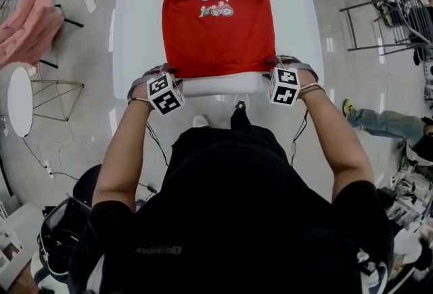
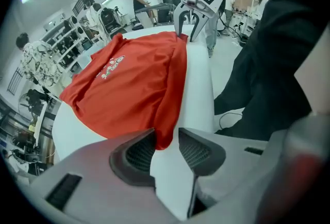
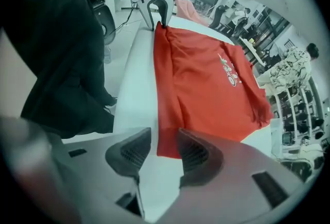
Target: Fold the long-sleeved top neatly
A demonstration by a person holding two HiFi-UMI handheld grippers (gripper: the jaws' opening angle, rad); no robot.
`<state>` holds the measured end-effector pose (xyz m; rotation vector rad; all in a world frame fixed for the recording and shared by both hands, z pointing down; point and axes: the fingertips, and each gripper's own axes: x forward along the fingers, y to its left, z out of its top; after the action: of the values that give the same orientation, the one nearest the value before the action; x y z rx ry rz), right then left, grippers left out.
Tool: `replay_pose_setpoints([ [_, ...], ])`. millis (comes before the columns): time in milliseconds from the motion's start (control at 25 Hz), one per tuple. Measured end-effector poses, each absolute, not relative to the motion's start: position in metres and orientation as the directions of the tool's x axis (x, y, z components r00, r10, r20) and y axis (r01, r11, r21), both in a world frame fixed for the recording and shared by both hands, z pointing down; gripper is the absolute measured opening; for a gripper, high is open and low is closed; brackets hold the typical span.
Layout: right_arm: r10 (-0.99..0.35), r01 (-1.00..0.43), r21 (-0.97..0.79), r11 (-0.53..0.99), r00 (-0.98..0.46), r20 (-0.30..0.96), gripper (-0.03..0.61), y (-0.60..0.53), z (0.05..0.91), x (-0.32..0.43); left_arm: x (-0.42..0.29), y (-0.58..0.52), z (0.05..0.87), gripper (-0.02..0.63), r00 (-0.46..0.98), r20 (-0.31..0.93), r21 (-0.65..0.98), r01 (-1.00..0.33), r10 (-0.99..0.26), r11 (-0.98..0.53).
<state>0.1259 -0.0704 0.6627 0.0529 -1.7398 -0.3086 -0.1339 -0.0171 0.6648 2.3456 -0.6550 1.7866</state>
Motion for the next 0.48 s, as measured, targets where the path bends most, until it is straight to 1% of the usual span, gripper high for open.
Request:
replay_pose_setpoints([
  [80,-0.122,0.129,0.147,0.981,-0.185,0.975,0.179,-0.071,0.666,0.125,-0.137,-0.021,0.665,0.130,0.204,0.951,-0.139,-0.395,-0.234,-0.908],
  [160,-0.022,0.121,0.044,0.992,-0.180,0.983,0.179,-0.072,0.666,0.123,-0.140,-0.028,0.665,0.093,0.212,0.955,-0.104,-0.409,-0.206,-0.906],
  [240,0.052,0.119,-0.030,0.992,-0.190,0.980,0.186,-0.076,0.665,0.120,-0.142,-0.034,0.665,0.076,0.231,0.958,-0.054,-0.436,-0.169,-0.898],
  [320,0.084,0.113,-0.062,0.992,-0.205,0.975,0.107,-0.084,0.665,0.117,-0.146,-0.040,0.666,0.046,0.246,0.958,-0.013,-0.470,-0.145,-0.883],
  [360,0.093,0.106,-0.072,0.992,-0.215,0.972,0.081,-0.088,0.666,0.114,-0.150,-0.043,0.668,0.041,0.254,0.957,0.000,-0.491,-0.143,-0.871],
  [480,0.076,0.099,-0.052,0.994,-0.250,0.965,0.061,-0.092,0.670,0.102,-0.163,-0.049,0.673,0.037,0.271,0.944,-0.006,-0.552,-0.186,-0.834],
])
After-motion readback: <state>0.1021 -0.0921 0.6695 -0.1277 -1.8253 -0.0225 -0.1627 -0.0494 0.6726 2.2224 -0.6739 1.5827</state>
